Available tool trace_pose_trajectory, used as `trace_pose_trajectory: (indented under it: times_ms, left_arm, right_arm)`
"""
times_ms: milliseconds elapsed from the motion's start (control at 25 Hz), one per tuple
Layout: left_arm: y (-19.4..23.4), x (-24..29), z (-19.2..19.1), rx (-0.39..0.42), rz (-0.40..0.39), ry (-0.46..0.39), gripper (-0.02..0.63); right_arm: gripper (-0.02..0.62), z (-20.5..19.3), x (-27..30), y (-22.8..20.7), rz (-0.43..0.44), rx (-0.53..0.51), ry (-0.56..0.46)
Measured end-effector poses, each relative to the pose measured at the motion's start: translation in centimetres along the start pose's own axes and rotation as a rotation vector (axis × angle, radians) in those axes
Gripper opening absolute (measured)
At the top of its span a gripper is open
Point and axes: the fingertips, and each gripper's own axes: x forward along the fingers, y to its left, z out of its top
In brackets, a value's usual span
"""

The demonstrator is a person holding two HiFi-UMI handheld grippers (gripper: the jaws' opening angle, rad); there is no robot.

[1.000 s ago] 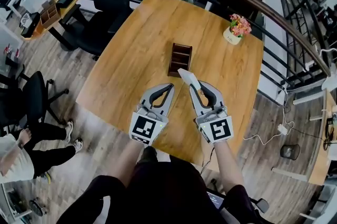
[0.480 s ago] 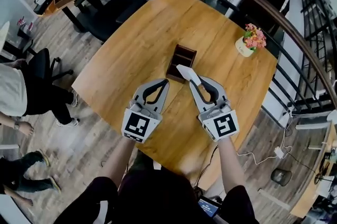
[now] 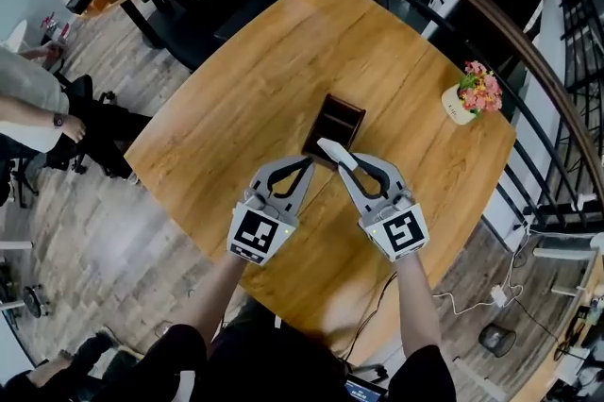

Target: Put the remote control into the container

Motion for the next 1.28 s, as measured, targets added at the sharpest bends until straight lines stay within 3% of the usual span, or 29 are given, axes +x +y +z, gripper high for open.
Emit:
trace_pose_trajectory:
  times_ms: [200,440,840,1080,1280]
  left_arm:
    - [0.7,1.3,-2.4,-0.013,-0.002,0.038,0.012]
    - [0.8,1.9,-3.9,-0.022,0.0,0.069,0.012]
    - [1.2,2.0,-4.6,-0.027,0.003,0.083,0.012]
    - [1.4,1.6,-5.0,-0.032,0.01,0.088,0.012]
    - [1.3,1.0,-5.1,-0.034,0.011,0.087,0.012]
  right_arm:
    - [0.091,-3.4,0.7,-0.3,0.013,0.042,0.054]
    - [0.091,-5.0,1.6,-0.7,0.057,0.022,0.068]
    - [0.091,-9.4,3.7,-0.8,0.103,0.043,0.182]
    - [0.094,-9.2,3.6,-0.9,0.083,0.121,0.164]
    - [0.095,-9.1,3.2,-1.0,0.059,0.109,0.174]
